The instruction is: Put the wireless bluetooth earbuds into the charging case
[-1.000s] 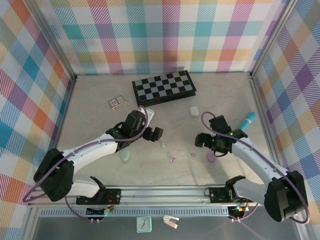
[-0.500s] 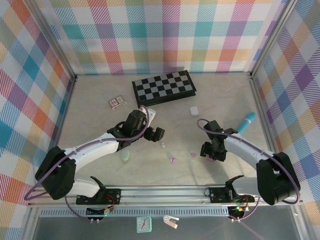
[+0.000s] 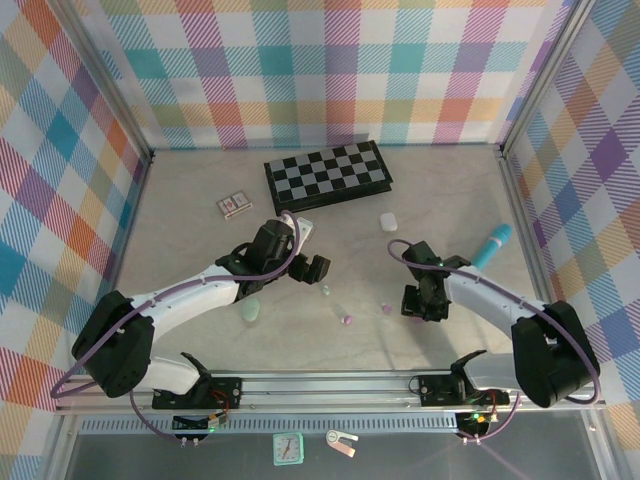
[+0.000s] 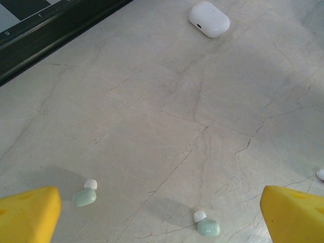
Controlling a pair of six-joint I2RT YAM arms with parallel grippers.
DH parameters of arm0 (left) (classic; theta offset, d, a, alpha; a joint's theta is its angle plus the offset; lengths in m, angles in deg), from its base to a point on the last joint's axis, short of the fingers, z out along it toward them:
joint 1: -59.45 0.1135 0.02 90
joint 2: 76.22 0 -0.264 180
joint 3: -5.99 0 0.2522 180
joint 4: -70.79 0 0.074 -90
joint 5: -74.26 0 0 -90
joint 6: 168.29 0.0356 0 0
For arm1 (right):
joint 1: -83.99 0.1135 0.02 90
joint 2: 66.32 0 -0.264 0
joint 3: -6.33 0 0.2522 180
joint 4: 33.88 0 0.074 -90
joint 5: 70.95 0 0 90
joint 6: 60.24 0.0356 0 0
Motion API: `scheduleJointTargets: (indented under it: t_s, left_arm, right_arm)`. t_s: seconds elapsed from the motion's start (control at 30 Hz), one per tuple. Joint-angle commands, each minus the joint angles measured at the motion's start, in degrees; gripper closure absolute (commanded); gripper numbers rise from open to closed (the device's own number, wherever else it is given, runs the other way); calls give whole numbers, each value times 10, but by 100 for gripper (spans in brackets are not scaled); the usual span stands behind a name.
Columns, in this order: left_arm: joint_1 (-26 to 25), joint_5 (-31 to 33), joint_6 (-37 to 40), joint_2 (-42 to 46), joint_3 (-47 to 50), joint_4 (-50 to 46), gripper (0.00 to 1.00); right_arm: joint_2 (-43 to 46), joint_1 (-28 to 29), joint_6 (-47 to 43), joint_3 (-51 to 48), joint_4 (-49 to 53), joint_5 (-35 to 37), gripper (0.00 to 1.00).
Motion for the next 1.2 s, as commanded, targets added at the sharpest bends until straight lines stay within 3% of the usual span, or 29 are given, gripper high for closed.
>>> scheduleJointTargets:
  t_s: [0.0,0.3,0.57,0.87,1.17]
  left_arm:
    - [7,-15,-4,6,-13,11,0]
    - [64,-55,-67,40,23,23,0]
    - [117,-64,-95,76,46,-2,0]
    - [139,-81,-100,72,52,2,0]
    - [140,-94,-98,58,39,4,0]
  right_arm:
    - [-16,4,-45,28,-7,5,59]
    - [-157,15,-170,160,-60,-37,62]
    - [-264,80,-235,256,-88,-17,62]
    - [-229,89,-248,212,-152,-13,43]
    - [-231,89,-242,190,-172,-23,47]
